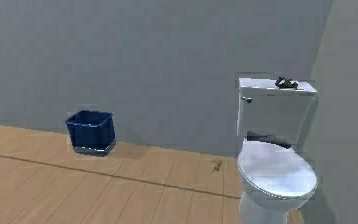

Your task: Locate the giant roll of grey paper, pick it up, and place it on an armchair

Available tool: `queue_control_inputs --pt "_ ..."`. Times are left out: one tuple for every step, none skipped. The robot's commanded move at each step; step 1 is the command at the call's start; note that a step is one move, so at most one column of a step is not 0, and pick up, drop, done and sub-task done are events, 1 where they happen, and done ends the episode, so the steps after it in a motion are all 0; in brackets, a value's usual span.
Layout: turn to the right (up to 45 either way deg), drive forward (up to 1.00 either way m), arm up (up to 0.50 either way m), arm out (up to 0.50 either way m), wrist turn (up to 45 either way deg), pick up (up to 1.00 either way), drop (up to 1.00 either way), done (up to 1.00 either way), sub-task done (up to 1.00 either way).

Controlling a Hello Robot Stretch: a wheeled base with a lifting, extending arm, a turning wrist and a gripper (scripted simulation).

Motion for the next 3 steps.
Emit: queue_control_inputs --pt "0.0 0.60 0.00 0.00 0.0 0.00 0.00 0.00 0.00" --pt "-45.0 0.00 0.00 0.00 0.0 0.00 0.00 0.00 0.00" --pt "-21.0 0.00 0.00 0.00 0.0 0.00 0.00 0.00 0.00"
